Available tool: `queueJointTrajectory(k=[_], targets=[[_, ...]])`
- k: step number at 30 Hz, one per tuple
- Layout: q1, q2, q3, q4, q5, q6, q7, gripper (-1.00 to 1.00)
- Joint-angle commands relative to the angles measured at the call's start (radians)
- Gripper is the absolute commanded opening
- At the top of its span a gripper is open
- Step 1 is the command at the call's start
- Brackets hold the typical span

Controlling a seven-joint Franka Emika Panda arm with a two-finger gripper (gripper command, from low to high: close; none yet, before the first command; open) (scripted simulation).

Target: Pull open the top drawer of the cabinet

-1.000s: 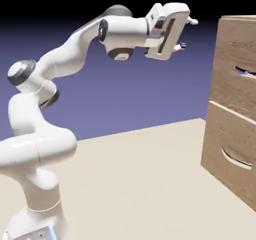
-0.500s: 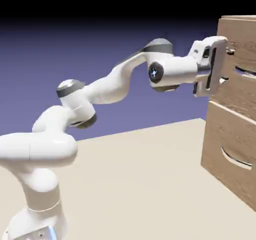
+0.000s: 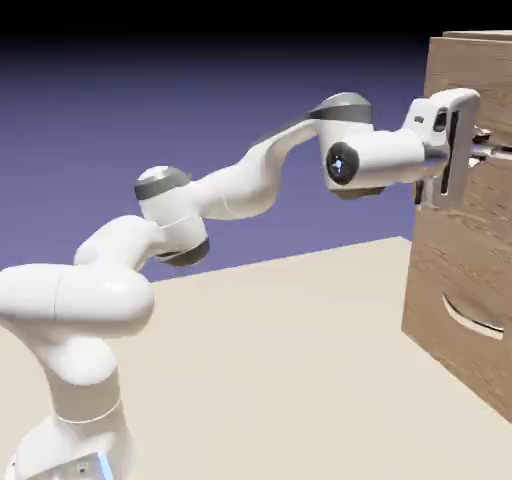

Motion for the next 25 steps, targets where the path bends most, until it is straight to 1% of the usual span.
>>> queueJointTrajectory(k=[1,12,20,21,22,23,25], targets=[[0.020,-0.003,-0.005,-0.036,-0.003,-0.016,-0.006,-1.00],[0.247,-0.055,-0.105,-0.435,-0.108,-0.190,-0.042,-1.00],[0.398,-0.141,-0.267,-0.725,-0.278,-0.324,-0.049,-1.00],[0.401,-0.144,-0.273,-0.731,-0.283,-0.327,-0.049,-1.00],[0.401,-0.144,-0.273,-0.731,-0.283,-0.327,-0.049,1.00],[0.401,-0.144,-0.273,-0.731,-0.283,-0.327,-0.049,1.00],[0.454,-0.145,-0.345,-0.787,-0.367,-0.330,-0.071,1.00]])
